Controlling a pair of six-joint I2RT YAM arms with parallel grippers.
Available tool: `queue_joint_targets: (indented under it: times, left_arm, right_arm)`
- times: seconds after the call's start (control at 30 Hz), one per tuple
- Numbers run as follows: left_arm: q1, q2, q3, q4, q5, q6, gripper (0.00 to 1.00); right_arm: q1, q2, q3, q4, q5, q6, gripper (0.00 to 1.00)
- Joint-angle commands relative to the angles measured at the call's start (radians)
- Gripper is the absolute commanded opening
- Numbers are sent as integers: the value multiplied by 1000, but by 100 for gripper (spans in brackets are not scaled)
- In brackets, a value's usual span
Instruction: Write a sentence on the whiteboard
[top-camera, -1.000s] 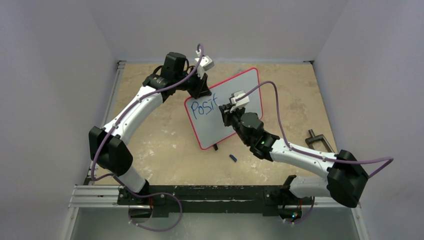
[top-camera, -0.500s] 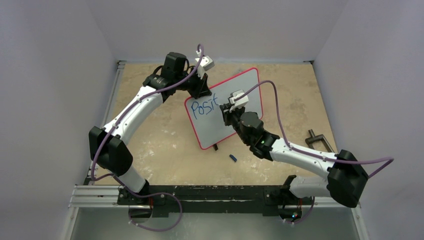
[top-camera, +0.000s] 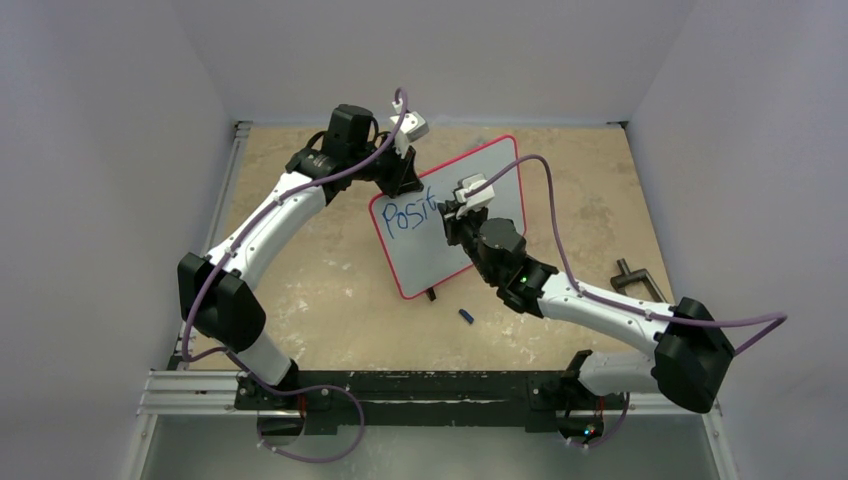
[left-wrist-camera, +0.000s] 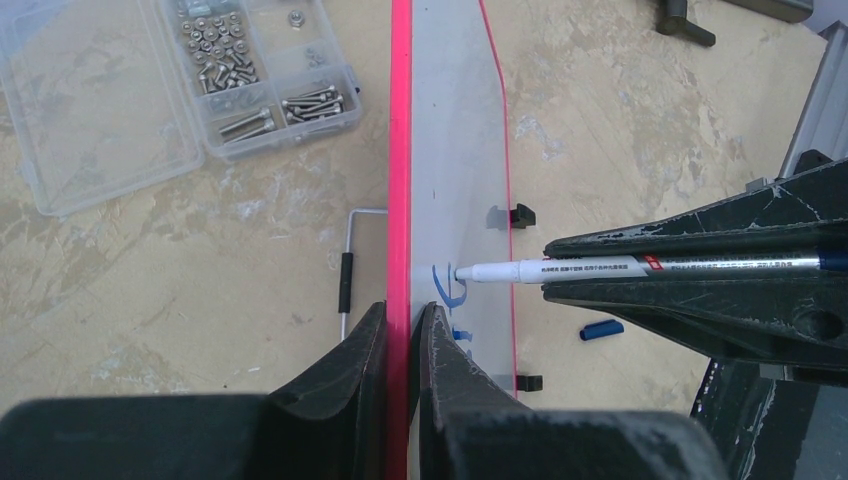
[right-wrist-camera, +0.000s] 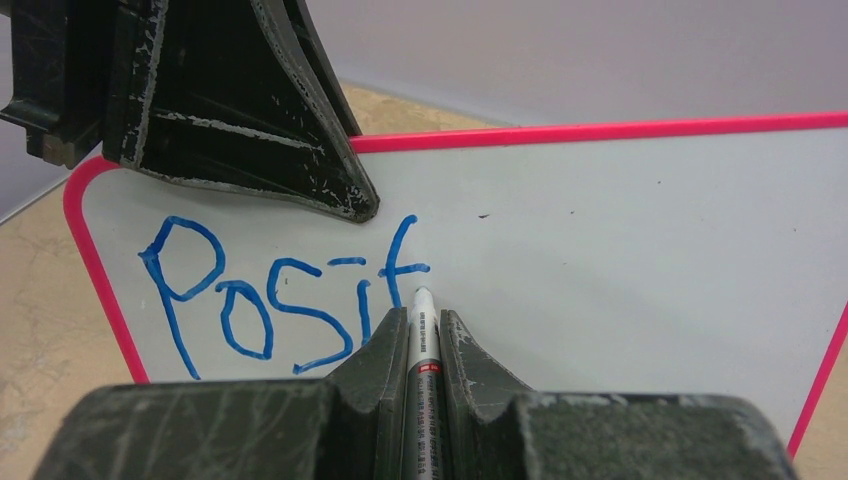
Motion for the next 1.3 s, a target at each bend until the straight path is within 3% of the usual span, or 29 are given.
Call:
queue_joint_targets:
  times: [0.0,0.6,1.27]
  left_arm:
    - [-21,26,-22,-121,-99,105,0]
    - [-22,23,-22,-122,-100,105,0]
    - [-23,17,-23,-122,-98,105,0]
  right_arm:
    - [-5,-8,49,9,20,-13,0]
    - [-5,-128,32,12,36,-15,0]
    - [-5,-105,11,114,68,-59,0]
